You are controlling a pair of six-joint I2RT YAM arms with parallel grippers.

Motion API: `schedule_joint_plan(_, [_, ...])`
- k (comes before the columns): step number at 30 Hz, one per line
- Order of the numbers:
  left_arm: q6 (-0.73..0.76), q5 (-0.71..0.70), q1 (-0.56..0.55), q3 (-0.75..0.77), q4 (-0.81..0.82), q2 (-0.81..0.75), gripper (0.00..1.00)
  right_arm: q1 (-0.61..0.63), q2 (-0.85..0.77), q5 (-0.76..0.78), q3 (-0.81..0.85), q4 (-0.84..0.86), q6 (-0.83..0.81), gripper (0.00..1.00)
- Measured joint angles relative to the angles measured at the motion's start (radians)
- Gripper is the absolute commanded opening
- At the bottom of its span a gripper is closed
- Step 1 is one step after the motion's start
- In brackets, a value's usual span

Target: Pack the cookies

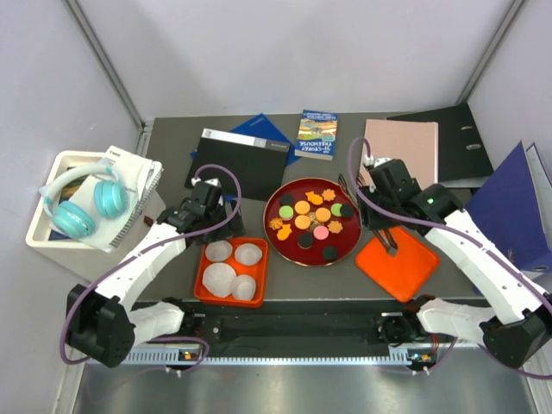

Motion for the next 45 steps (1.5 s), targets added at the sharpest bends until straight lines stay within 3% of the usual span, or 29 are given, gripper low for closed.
schedule_joint_plan(12, [-0.005,-0.136,-0.001,0.09,-0.06,0.0,0.99,0.0,0.018,0.013,-0.128,-0.037,0.063,0.57])
schedule_joint_plan(27, [-0.035,-0.107,-0.002,0.113,-0.107,-0.004,0.99,0.0,0.185,-0.067,-0.154,0.082,0.127,0.59])
schedule_joint_plan(45, [-0.034,-0.098,-0.002,0.112,-0.108,-0.008,0.99,-0.073,0.194,-0.097,-0.27,0.198,0.165,0.59])
